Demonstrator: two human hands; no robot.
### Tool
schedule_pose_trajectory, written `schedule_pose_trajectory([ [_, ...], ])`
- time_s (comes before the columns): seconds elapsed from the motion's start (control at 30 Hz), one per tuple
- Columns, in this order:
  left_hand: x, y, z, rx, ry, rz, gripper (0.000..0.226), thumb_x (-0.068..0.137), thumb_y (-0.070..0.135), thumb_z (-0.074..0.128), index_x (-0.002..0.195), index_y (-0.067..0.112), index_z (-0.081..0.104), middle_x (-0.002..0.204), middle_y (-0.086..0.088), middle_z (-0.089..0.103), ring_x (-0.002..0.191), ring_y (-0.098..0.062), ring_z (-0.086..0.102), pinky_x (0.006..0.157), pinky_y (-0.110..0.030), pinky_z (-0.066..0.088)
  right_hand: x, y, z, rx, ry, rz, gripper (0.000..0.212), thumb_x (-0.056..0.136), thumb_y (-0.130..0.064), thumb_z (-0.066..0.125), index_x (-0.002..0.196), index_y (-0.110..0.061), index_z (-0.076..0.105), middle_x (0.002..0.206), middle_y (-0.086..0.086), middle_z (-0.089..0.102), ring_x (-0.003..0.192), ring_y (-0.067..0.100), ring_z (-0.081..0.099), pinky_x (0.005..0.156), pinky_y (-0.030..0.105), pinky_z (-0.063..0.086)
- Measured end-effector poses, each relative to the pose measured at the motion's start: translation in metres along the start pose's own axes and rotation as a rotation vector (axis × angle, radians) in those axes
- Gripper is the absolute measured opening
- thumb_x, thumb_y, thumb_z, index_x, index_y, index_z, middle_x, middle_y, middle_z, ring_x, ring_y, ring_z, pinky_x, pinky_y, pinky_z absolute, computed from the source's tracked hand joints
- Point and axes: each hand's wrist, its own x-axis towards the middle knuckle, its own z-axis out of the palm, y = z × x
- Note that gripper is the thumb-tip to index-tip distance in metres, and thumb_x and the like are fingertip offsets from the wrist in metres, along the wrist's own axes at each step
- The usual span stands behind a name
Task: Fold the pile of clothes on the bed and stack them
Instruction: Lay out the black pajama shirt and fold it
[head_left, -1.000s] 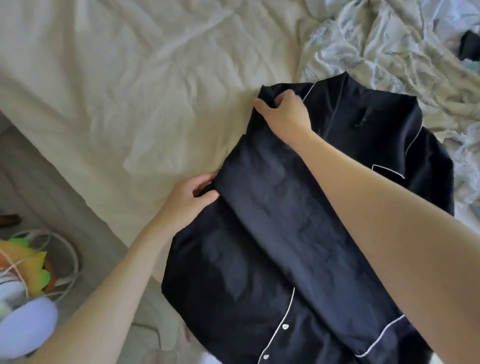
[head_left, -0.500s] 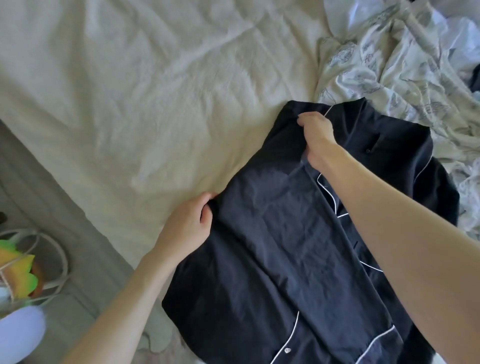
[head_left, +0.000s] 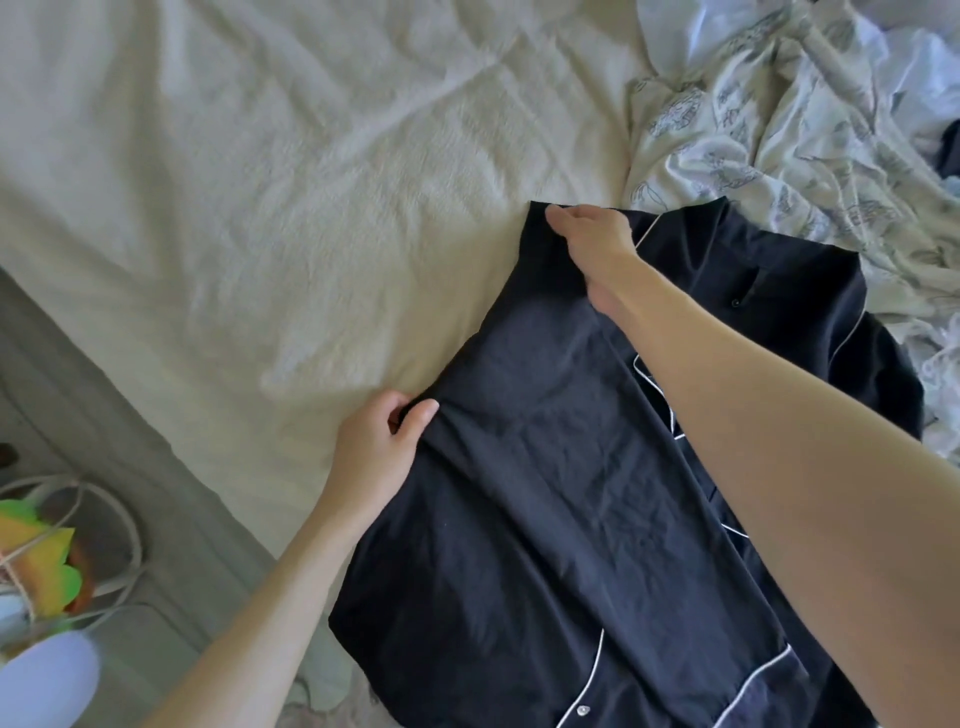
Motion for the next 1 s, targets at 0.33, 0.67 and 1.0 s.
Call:
schedule_pose_trajectory([
  [0.33, -0.021, -0.013, 0.0, -0.137, 0.003, -0.142, 0.025, 0.085, 0.045, 0.061, 0.095, 0.024, 0.057, 0.089, 0.013, 0.061, 0.083, 0.0, 0.056, 0.074, -0.015, 0.04, -0.058, 0.062, -0.034, -0.435, 0.168, -0.377, 0.029, 0.094, -0.032, 0.053, 0.117, -0.014, 0.058, 0.109, -0.004, 0.058, 0.098, 0.012, 0.054, 0.086, 0.025, 0.042],
  [0.67, -0.123, -0.102, -0.004, -0.048, -0.297, -0.377, 0.012, 0.085, 0.018, 0.068, 0.094, 0.015, 0.061, 0.091, 0.004, 0.067, 0.094, -0.019, 0.063, 0.07, -0.019, 0.045, -0.232, 0.233, -0.093, -0.693, 0.296, -0.277, 0.042, 0.09, -0.018, 0.063, 0.129, -0.005, 0.055, 0.14, 0.013, 0.048, 0.134, 0.033, 0.039, 0.108, 0.054, 0.029],
  [1.0, -0.177, -0.128, 0.004, 0.488, -0.097, -0.383, 0.03, 0.089, 0.011, 0.061, 0.112, -0.005, 0.051, 0.114, -0.025, 0.059, 0.104, -0.04, 0.054, 0.078, -0.039, 0.037, -0.326, 0.356, -0.129, -0.743, 0.184, -0.085, 0.056, 0.093, -0.022, 0.056, 0.145, -0.014, 0.037, 0.153, 0.009, 0.031, 0.143, 0.025, 0.024, 0.115, 0.053, 0.015],
])
